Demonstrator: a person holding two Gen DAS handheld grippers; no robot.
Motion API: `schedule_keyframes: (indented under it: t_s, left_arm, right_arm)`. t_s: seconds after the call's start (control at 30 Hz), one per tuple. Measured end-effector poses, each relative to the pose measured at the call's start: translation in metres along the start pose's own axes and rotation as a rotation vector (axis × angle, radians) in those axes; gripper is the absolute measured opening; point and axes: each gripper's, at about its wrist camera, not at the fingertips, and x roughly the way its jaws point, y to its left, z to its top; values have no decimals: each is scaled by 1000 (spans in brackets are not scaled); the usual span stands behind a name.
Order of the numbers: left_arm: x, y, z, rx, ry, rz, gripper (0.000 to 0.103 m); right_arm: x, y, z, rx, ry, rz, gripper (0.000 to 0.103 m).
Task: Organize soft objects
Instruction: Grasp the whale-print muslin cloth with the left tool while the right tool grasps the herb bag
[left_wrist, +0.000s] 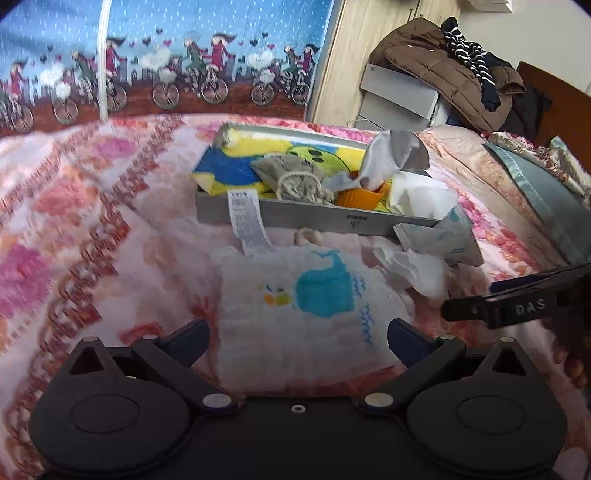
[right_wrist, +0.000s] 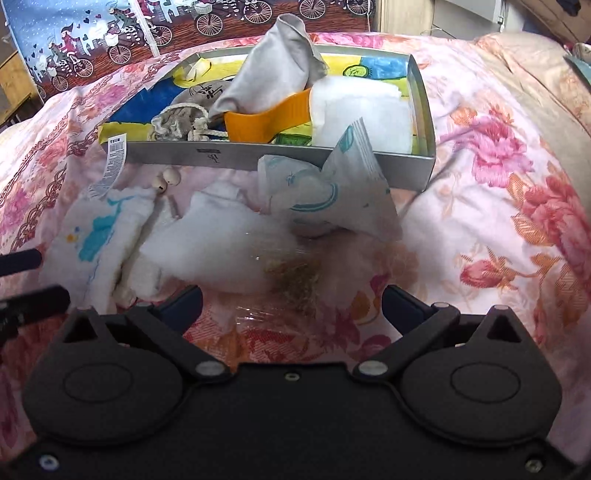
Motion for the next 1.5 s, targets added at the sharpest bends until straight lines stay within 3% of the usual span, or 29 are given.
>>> schedule_keyframes:
  t_s: [0.07,0.17,0.33,0.4,0.5,0.7,0.87,1.03,1.17,1.33,1.5]
  left_arm:
    - [5,-1,0,6,19,-13,102]
    - [11,-2,0,22,57,-5,101]
    - [14,7,2,-33,99,-16,69]
    - [14,9,3,-57,109,-22,49]
    - [13,10,5,-70,115,-23,36]
    - [6,3,9,-33,106,-30,16]
    - [-3,-3,12,-42,97,-68,8]
    - [-5,-16,8,22,99,-109,5]
    - [-10,-24,8,83,89,-60,4]
    - [-7,-8,11,-5,156,-1,10]
    - [4,13,7,-111,218,93,52]
  right_arm:
    - [3,6,-6,-13,2,2,101]
    - [7,12,-11,-36,13,3,82]
    - [1,23,-12,-55,16,21,67]
    - [-1,26,-12,-55,17,27,60]
    - [-7,30,-11,-56,14,33,50]
    - [-19,40,-13,-73,20,53,48]
    - [-22,55,-18,-114,48,51,47]
    - [-29,70,-24,-155,52,55,45]
    - [-36,78,-26,-174,38,63,45]
    - [-37,80,-26,-177,51,63,45]
    - [-31,75,-24,-181,57,75,46]
